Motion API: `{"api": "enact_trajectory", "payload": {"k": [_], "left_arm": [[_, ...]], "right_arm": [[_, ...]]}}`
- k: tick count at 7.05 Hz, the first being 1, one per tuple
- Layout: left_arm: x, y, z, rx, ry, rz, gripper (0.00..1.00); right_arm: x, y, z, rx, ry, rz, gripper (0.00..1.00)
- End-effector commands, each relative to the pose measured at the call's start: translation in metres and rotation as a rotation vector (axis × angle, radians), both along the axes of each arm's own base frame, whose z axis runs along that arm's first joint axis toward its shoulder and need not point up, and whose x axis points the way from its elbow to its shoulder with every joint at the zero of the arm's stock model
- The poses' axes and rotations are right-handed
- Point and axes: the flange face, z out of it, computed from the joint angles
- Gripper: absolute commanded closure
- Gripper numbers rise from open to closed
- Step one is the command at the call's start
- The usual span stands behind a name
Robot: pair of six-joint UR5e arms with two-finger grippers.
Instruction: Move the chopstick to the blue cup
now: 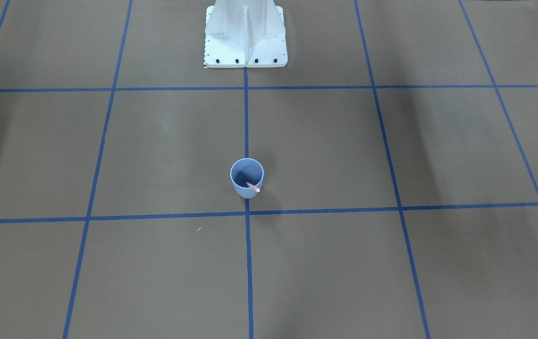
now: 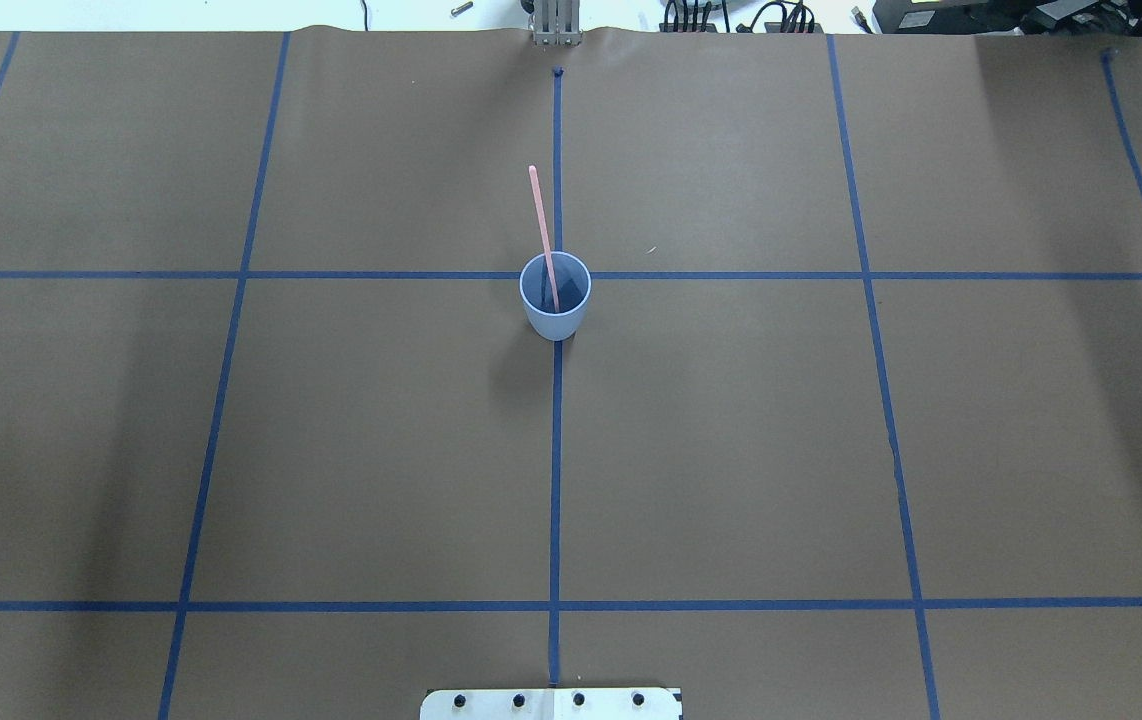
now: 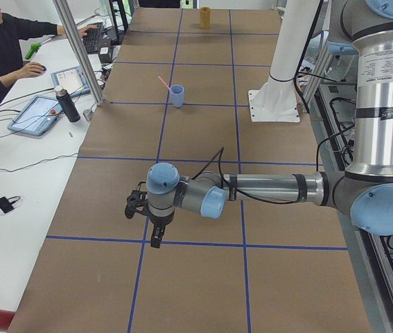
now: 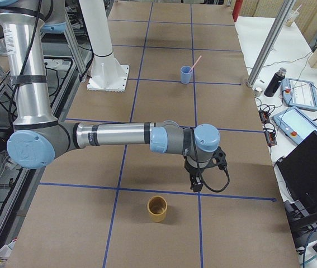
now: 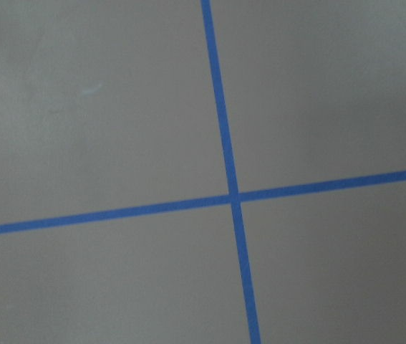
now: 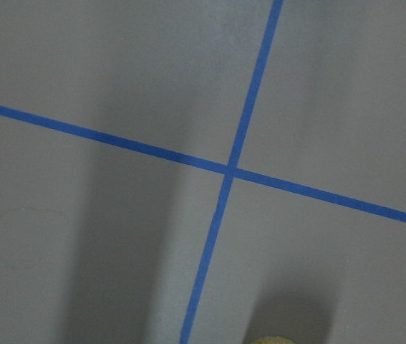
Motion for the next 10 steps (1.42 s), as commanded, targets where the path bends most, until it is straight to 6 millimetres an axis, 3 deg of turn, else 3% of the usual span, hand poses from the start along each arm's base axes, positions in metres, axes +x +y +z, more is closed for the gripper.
{"api": "enact_trajectory", "payload": {"k": [1, 2, 6, 10], "left_arm": [[-0.006, 0.019, 0.02, -0.047, -0.01, -0.01, 0.02], [-0.007, 0.022, 0.033, -0.073, -0.01, -0.012, 0.02], [-0.009, 0.021, 0.036, -0.078, -0.011, -0.016, 0.02], [-0.016, 0.013, 0.013, -0.083, -0.002, -0.032, 0.02]], "right_arm": [[0.004, 0.017, 0.034, -0.015, 0.005, -0.005, 0.0], [0.004, 0.018, 0.036, -0.018, 0.005, -0.005, 0.0], [0.004, 0.014, 0.027, 0.0, 0.005, -0.004, 0.0], [0.004, 0.013, 0.026, -0.001, 0.007, -0.002, 0.0]]}}
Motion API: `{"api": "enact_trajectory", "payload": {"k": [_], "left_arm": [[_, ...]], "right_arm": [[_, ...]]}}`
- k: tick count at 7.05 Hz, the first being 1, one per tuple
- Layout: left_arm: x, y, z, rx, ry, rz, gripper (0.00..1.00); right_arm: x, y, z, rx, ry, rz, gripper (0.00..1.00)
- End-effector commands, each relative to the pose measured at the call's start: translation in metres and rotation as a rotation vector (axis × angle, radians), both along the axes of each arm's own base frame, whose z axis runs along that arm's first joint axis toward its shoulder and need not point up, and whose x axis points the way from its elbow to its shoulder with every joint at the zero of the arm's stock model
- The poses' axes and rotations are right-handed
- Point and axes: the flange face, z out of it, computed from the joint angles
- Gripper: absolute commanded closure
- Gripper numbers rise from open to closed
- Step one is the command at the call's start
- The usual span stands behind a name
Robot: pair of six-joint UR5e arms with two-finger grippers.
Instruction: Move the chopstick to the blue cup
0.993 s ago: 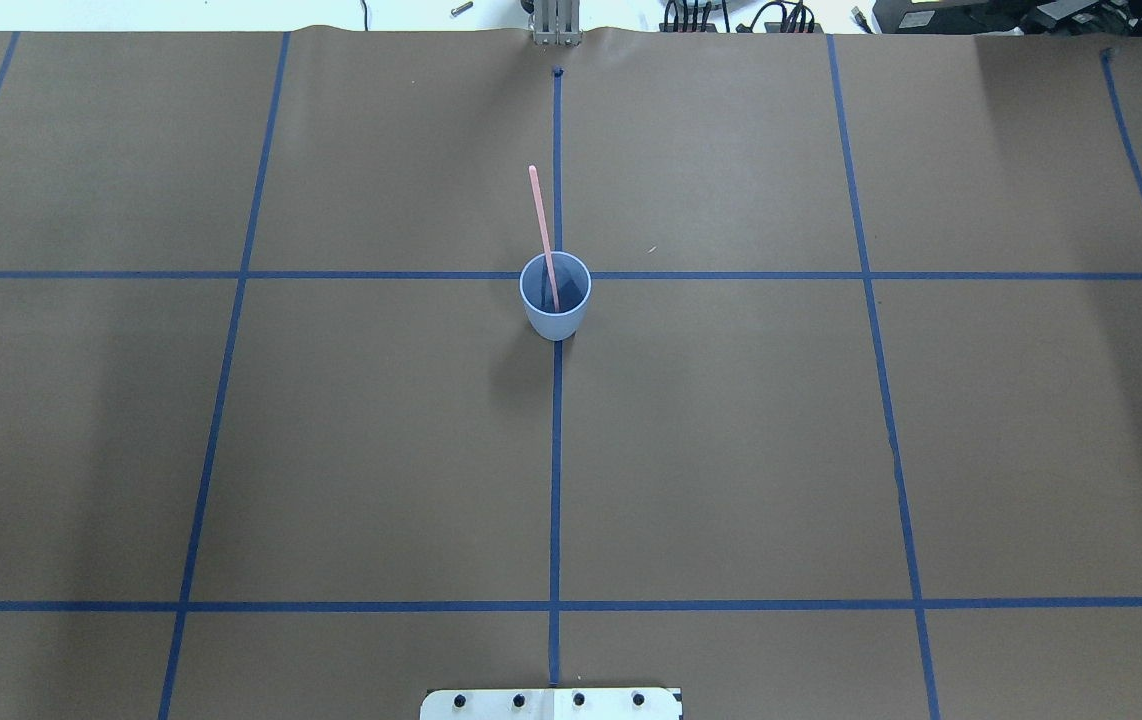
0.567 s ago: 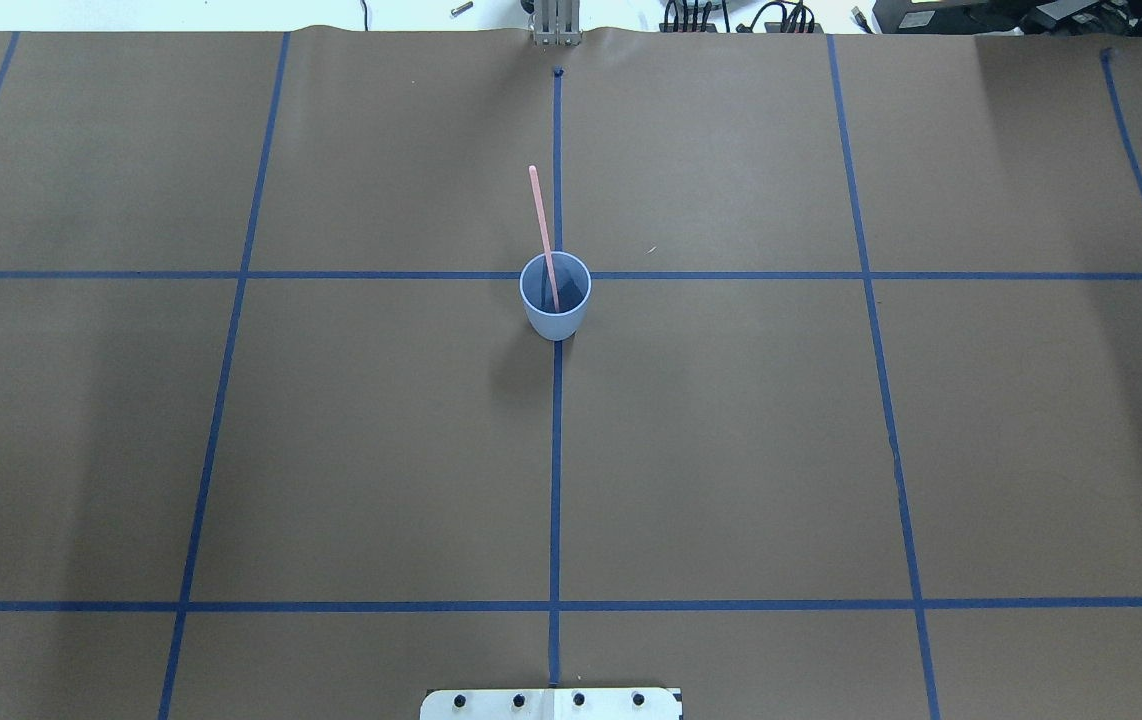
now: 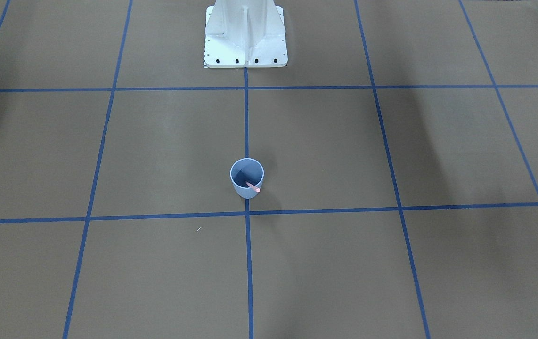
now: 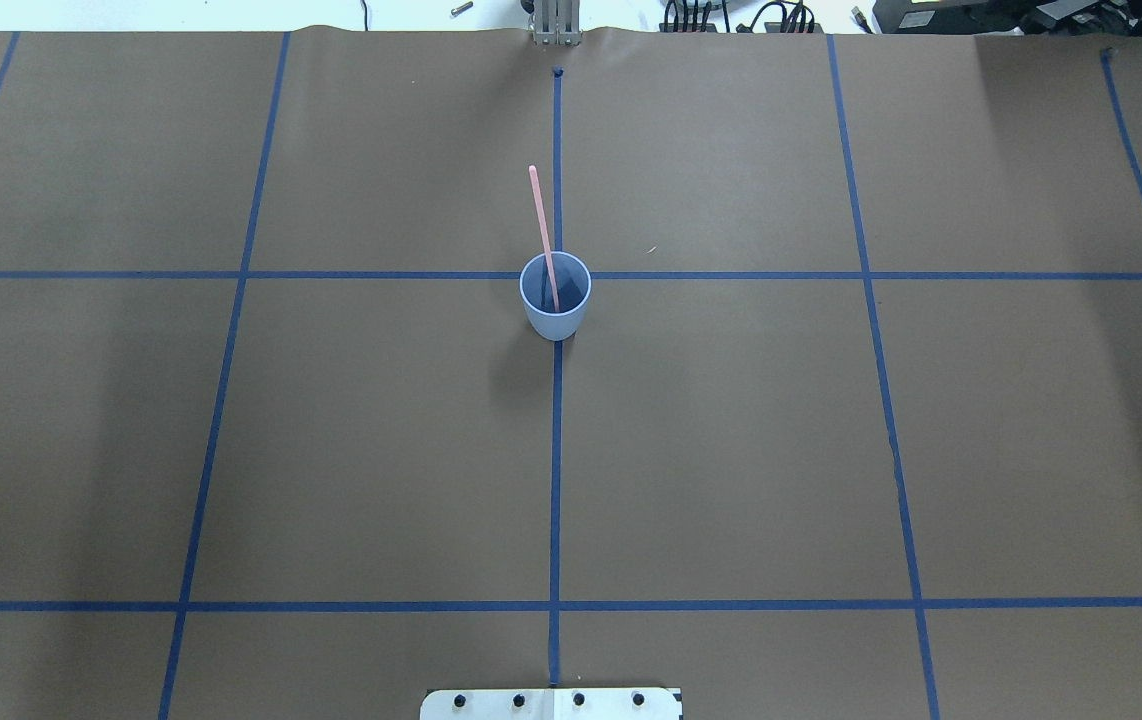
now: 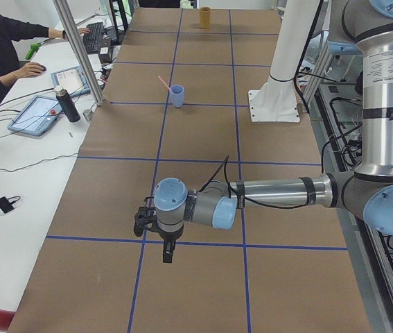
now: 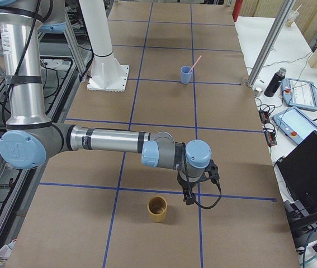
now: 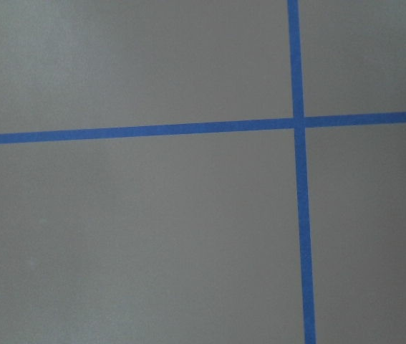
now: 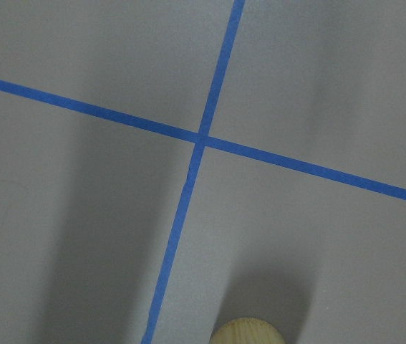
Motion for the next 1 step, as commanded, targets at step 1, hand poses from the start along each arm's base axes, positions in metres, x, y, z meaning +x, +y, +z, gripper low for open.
{"api": "enact_trajectory", "payload": {"k": [1], "left_arm": [[-0.0021, 0.0011, -0.0034, -0.013, 0.0, -0.004, 0.02]], "right_arm": [[0.0001, -0.0005, -0.0008, 0.0, 0.001, 0.001, 0.0]]}}
